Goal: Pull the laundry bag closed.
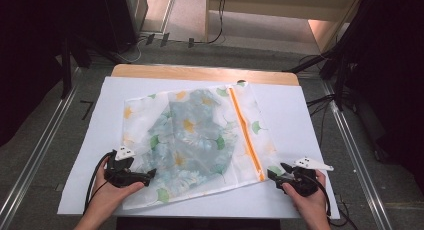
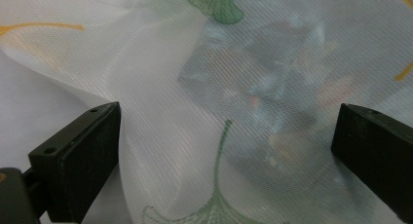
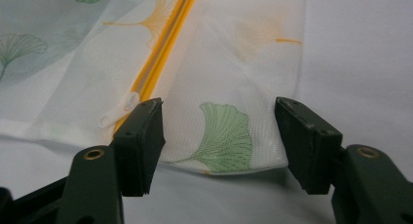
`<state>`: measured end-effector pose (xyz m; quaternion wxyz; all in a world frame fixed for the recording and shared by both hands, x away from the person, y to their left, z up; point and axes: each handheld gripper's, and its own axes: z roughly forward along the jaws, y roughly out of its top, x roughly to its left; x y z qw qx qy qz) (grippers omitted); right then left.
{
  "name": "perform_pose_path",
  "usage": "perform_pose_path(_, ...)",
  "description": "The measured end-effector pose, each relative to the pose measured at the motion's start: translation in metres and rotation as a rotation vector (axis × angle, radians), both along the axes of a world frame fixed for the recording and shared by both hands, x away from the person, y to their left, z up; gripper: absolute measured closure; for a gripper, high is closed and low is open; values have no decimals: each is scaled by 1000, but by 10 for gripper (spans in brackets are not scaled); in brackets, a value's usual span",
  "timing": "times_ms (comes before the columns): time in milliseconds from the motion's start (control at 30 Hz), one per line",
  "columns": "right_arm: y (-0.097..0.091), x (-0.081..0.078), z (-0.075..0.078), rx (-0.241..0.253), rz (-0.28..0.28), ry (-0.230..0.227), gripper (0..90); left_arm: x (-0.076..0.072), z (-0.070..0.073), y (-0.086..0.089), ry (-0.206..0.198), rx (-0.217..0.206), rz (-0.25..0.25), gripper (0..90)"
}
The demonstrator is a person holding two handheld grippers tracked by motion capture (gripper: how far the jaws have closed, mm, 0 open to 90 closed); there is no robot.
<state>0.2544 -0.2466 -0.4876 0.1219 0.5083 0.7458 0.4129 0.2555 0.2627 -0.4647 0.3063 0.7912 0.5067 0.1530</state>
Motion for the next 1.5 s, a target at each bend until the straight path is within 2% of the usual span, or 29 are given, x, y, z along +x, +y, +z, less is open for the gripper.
perform_pose_path(100,4,0,0,19,31,5,461,-1,0,-3,-5,54,-7,4)
perform_pose_path(133,7,-1,0,12,33,6,475,-2,0,-4,-14,75,3,35)
perform_pose_path(200,12,-2,1,4,47,6,529,-3,3,-3,-22,81,20,128)
perform_pose_path(267,18,-3,1,-7,70,4,591,-5,5,2,-40,59,14,289)
perform_pose_path(333,24,-4,2,-22,82,2,675,-7,5,5,-53,25,-20,582)
perform_pose_path(367,26,-4,2,-34,85,-1,733,-7,6,4,-51,16,-41,646)
perform_pose_path(400,28,-4,2,-38,92,4,780,-7,6,3,-54,10,-60,750)
perform_pose_path(500,28,-3,4,-32,105,16,884,-5,9,2,-68,14,-76,880)
perform_pose_path(633,24,-3,5,-16,130,32,900,-1,10,10,-61,-12,-65,895)
perform_pose_path(800,27,-7,7,-28,165,40,900,4,12,20,-79,-9,-22,895)
perform_pose_path(867,30,-12,10,-39,185,40,900,8,11,25,-84,4,-5,895)
perform_pose_path(967,35,-24,13,-61,218,52,900,15,8,29,-90,-7,16,893)
perform_pose_path(1033,36,-26,14,-65,227,54,900,19,7,32,-99,-13,27,892)
perform_pose_path(1267,32,-40,15,-69,242,79,900,21,7,39,-103,-51,39,891)
perform_pose_path(1400,34,-47,13,-60,277,114,900,22,7,44,-112,-53,55,890)
perform_pose_path(1500,35,-50,13,-66,289,119,900,24,5,46,-114,-52,69,890)
